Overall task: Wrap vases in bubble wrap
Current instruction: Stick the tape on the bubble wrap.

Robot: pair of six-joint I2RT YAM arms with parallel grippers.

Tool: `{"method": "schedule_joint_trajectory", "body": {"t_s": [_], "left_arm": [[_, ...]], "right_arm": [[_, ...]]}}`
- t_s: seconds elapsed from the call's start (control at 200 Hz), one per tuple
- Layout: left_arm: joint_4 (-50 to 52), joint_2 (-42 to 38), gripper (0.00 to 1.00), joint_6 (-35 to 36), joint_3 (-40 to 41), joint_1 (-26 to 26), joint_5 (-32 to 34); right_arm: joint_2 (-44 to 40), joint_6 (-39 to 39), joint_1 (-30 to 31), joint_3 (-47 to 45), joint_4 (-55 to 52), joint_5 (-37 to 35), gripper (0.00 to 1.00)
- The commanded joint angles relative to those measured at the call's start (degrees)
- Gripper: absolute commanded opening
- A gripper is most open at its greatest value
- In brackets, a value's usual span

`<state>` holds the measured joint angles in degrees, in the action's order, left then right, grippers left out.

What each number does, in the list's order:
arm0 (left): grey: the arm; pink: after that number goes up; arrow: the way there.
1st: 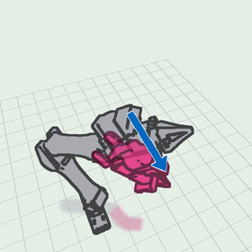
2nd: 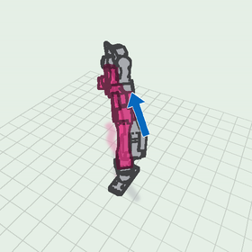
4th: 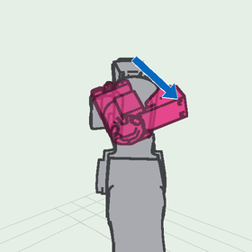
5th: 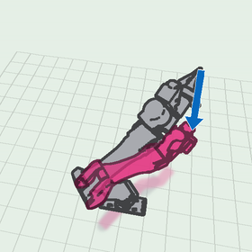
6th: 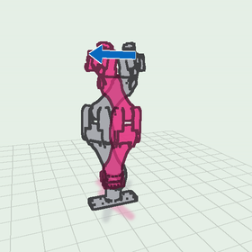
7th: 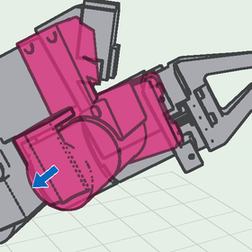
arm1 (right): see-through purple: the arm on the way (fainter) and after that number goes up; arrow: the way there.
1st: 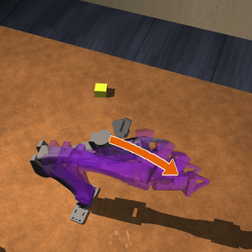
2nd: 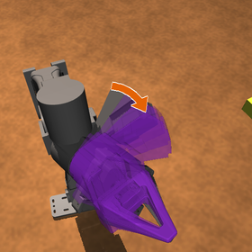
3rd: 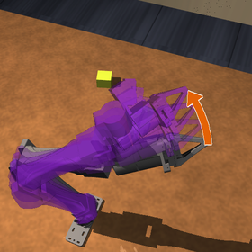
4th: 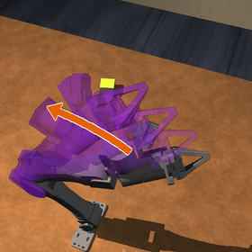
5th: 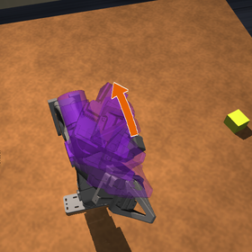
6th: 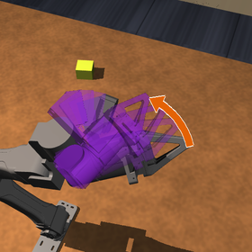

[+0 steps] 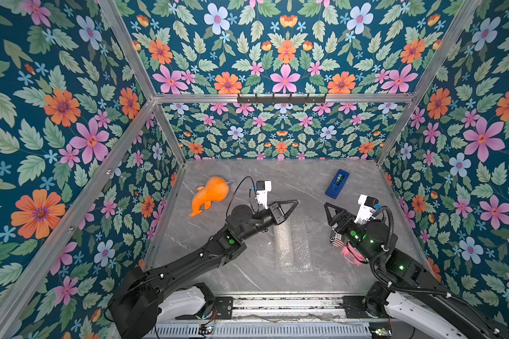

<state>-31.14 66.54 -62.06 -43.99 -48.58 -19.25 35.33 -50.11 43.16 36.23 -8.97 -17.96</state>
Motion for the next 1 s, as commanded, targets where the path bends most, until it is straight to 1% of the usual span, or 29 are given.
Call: {"method": "schedule_joint_trajectory", "body": {"t_s": [0.0,0.055,0.095,0.13,0.165,0.245,0.29,0.385,0.475,0.55,0.605,0.665,0.725,0.83,0.875,0.995], "left_arm": [[19.1,1.0,0.0,6.4,-4.8,1.4,-4.4],[23.0,2.3,0.0,7.8,-6.6,2.4,-5.9],[25.2,3.4,0.0,8.6,-7.8,3.0,-7.2],[26.9,4.4,0.0,9.5,-8.9,3.2,-7.9],[29.0,5.6,0.0,10.6,-10.0,3.4,-8.3],[33.5,8.3,0.0,13.4,-12.7,3.7,-8.7],[35.4,9.6,0.0,14.7,-13.9,3.8,-8.8],[36.0,11.4,0.0,16.4,-14.7,4.3,-8.8],[36.5,13.0,0.0,17.4,-15.5,4.9,-9.5],[36.4,14.4,0.0,18.2,-15.8,5.5,-10.4],[36.6,15.4,0.0,18.6,-16.0,6.0,-10.8],[36.7,16.2,0.0,19.0,-15.9,6.8,-11.4],[36.6,16.6,0.0,19.2,-15.9,7.4,-12.0],[36.4,17.2,0.0,19.7,-15.8,8.1,-12.8],[36.5,17.3,0.0,19.9,-16.0,8.4,-13.0],[37.3,18.0,0.0,20.5,-16.2,9.1,-13.1]], "right_arm": [[-0.9,-2.2,-0.2,-0.6,-18.0,2.5,0.63],[-1.3,-3.3,-0.2,-3.1,-18.6,4.7,0.46],[-1.2,-2.8,-0.2,-5.4,-16.6,7.5,0.4],[-0.9,-2.1,-0.2,-7.5,-14.5,9.4,0.31],[0.0,-1.8,-0.2,-9.1,-12.7,10.9,0.25],[3.3,-0.6,-0.2,-12.8,-7.1,13.8,0.23],[5.7,-0.4,-0.2,-14.1,-3.7,14.7,0.19],[12.2,1.3,-0.3,-15.9,4.0,15.6,0.13],[19.9,3.2,-1.0,-14.9,9.2,16.5,0.13],[26.0,4.4,-2.8,-13.8,14.1,18.8,0.11],[30.1,4.1,-4.6,-14.1,18.6,20.2,0.1],[34.4,3.9,-7.5,-14.6,24.1,23.5,0.09],[38.4,4.0,-9.2,-14.3,27.6,25.6,0.08],[45.1,5.2,-9.6,-12.5,31.5,27.6,0.08],[47.4,5.2,-9.8,-12.2,33.8,28.9,0.07],[52.1,3.8,-9.8,-12.6,43.6,33.1,0.05]]}}
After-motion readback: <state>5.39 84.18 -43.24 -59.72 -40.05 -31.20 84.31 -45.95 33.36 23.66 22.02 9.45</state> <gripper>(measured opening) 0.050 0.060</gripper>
